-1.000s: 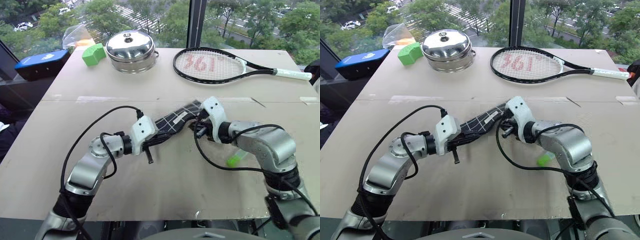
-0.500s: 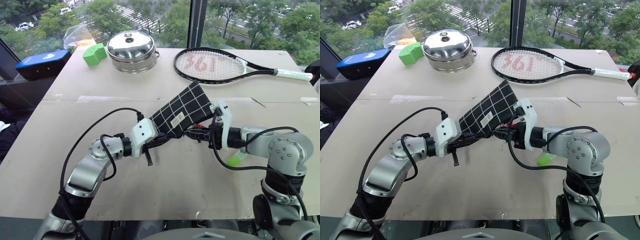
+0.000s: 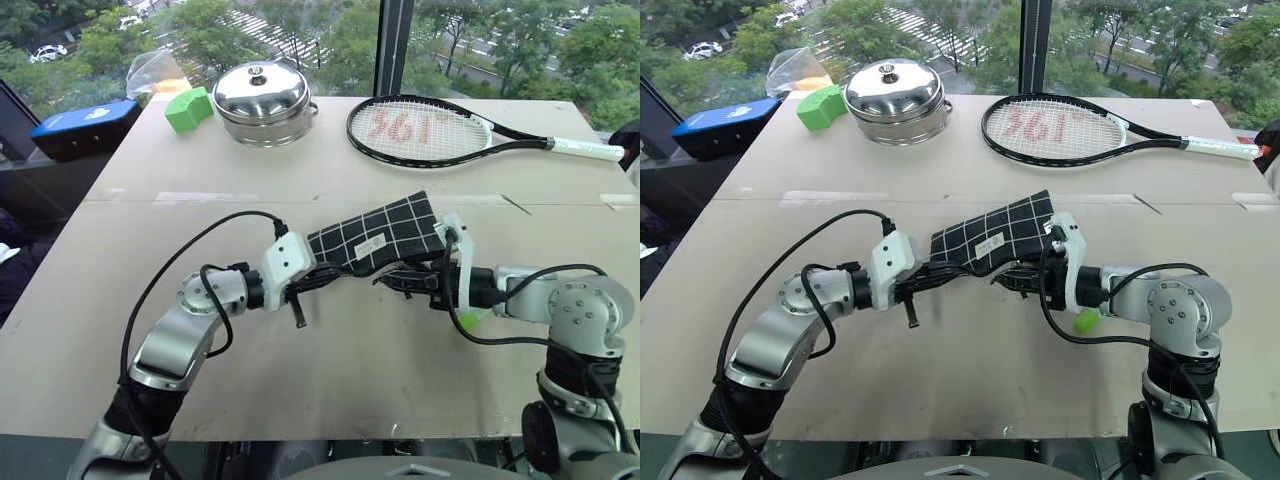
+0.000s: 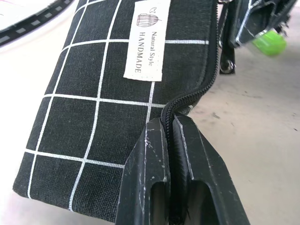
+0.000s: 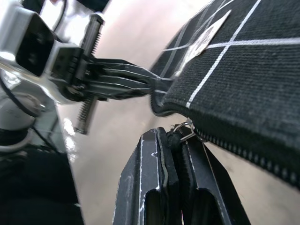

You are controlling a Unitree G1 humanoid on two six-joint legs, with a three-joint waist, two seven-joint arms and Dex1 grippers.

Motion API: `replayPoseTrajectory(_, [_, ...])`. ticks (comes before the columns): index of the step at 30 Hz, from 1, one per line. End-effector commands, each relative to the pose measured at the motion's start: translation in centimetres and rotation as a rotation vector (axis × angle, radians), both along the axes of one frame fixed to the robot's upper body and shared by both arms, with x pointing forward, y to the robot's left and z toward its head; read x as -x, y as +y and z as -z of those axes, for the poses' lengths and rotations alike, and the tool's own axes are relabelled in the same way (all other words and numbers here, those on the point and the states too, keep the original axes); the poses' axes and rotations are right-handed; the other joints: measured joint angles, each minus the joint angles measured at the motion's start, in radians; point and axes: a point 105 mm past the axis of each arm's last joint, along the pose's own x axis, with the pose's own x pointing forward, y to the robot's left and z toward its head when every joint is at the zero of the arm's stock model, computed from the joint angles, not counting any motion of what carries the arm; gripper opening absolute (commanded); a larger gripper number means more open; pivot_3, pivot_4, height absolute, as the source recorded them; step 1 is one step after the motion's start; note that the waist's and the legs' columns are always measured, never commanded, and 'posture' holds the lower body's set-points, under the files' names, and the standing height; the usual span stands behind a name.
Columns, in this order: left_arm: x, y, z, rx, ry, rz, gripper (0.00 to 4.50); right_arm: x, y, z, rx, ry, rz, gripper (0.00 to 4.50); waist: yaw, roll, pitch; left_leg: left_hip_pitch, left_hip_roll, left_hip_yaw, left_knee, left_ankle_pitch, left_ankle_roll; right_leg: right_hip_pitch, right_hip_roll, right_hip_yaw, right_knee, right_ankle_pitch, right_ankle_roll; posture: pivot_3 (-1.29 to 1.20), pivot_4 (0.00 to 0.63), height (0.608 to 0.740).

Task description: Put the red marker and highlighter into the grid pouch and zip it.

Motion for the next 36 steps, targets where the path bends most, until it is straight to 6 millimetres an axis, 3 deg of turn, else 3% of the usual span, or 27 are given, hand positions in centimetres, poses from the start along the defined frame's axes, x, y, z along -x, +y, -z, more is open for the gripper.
replayPoseTrajectory(1, [-0.1,-0.9,-1.6,0.024,-0.062,0.021,0.00,0.6,0.8,-0.6,-0.040,-0.013,-0.035,0.08,-0.001,0.000,0.000,0.000,0.000,0.000,0.000,0.000,0.000,0.000,0.000,0.000,0.000,0.000,0.000,0.00,0.150,0.740])
replayPoseTrajectory(8, [0.0,-1.0,-2.1,0.055,-0.053,0.023,0.00,-0.1,1.5,0.3,0.002,-0.002,0.009,0.08,-0.002,0.000,0.000,0.000,0.000,0.000,0.000,0.001,-0.001,0.000,0.000,0.000,0.000,0.000,0.000,0.00,0.150,0.740])
replayPoseTrajectory(14, [0.0,-0.1,-1.6,0.129,0.036,-0.039,0.00,-2.5,-0.4,0.9,0.022,0.019,0.163,0.08,-0.002,0.000,0.000,0.000,0.000,0.001,0.000,0.001,-0.001,0.000,0.000,0.001,0.000,0.000,0.000,0.00,0.150,0.740])
replayPoseTrajectory(19, [0.2,-0.1,-1.2,0.164,0.081,-0.077,0.00,-2.5,-0.3,0.8,0.041,-0.001,0.151,0.08,-0.002,0.000,0.000,0.000,0.000,0.001,0.000,0.001,-0.001,0.000,0.000,0.001,0.000,0.000,0.000,0.00,0.150,0.740])
replayPoseTrajectory(29, [-0.2,-1.1,-1.5,0.158,0.050,-0.085,0.00,-0.8,3.1,-0.5,-0.011,-0.016,0.016,0.08,-0.002,0.000,0.000,0.000,0.000,0.001,0.000,0.001,-0.001,0.000,0.000,0.001,0.000,0.000,0.000,0.00,0.150,0.740])
replayPoseTrajectory(36, [-0.3,-0.9,-1.8,0.179,0.054,-0.096,0.00,-1.2,3.1,0.0,0.035,-0.019,0.026,0.08,-0.002,0.000,0.000,0.000,0.000,0.001,0.000,0.001,-0.001,0.000,0.000,0.001,0.000,0.000,0.000,0.00,0.150,0.740])
